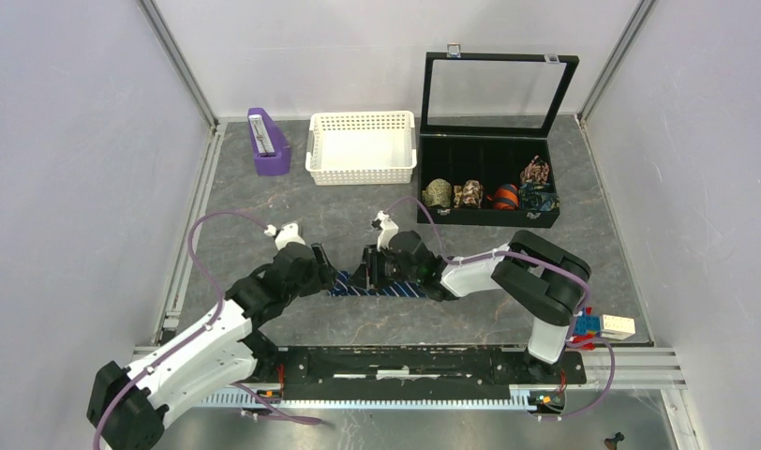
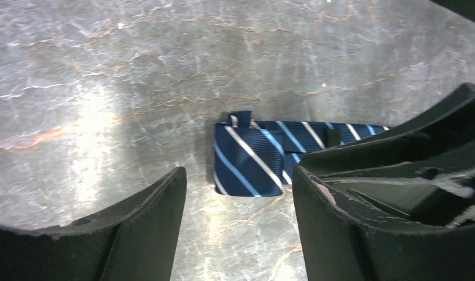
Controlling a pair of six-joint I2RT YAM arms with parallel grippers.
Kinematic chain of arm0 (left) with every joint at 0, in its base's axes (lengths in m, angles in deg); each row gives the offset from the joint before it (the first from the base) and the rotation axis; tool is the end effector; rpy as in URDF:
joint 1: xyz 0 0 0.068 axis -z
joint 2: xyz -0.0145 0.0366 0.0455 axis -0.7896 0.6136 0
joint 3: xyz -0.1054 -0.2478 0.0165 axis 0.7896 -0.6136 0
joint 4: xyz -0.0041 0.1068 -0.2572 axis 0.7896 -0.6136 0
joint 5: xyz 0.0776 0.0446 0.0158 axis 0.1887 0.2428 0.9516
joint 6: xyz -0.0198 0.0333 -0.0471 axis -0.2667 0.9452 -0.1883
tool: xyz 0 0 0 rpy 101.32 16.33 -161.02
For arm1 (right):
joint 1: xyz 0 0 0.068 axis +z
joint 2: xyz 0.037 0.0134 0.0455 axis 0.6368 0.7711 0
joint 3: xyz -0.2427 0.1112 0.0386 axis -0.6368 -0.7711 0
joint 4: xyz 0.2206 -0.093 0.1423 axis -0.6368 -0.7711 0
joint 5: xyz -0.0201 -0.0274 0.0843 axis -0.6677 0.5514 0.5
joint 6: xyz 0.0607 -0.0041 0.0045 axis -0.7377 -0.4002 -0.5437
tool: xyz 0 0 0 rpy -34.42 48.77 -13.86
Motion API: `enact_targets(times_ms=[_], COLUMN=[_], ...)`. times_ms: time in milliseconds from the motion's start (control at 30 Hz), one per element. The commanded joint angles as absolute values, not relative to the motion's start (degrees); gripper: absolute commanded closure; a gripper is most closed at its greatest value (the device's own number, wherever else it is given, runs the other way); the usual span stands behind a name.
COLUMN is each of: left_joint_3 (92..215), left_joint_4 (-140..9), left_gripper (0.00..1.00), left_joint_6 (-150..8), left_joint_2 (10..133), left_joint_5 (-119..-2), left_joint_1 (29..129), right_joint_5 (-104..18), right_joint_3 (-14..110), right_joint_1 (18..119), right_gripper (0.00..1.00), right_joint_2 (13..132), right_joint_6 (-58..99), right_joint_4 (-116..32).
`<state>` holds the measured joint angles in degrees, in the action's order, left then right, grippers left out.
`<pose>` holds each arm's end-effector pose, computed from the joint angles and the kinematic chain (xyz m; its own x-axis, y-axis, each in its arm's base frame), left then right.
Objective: Roll the ties
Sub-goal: Roll the tie at the center of the board.
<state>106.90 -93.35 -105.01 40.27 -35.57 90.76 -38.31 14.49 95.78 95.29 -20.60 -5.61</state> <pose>0.1522 -0.1049 0.1848 -0.6967 -0.3252 -0.6394 -0.0901 0.9240 -0.3717 0.1948 0.3093 0.1104 -0.8474 0.0298 -0.5302 -0.4372 0.5274 0.7285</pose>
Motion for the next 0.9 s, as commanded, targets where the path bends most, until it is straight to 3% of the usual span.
enact_targets(times_ms=[0,333,867], left_joint_3=[108.48,106.15,101.61], left_joint_4=[-96.54,-98.48,-93.08], left_gripper=[0.30,0.40,0.43], left_joint_6=[-104.86,-106.67,-108.25], left_joint_2=[39.53,36.14,34.93], left_joint_5=[-34.03,-33.98,-37.72], left_joint_1=[88.45,84.68,84.14], right_joint_5=[-41.15,-43.66,-43.25], right_joint_3=[19.09,24.13,23.78], right_joint_1=[96.96,98.44,99.16], right_gripper=[0.63,0.74,0.78], right_joint_2=[93.26,94.29,98.47], right_joint_6=[-18.24,-16.43,-16.08], right_joint_4=[-8.63,-12.94,-11.93])
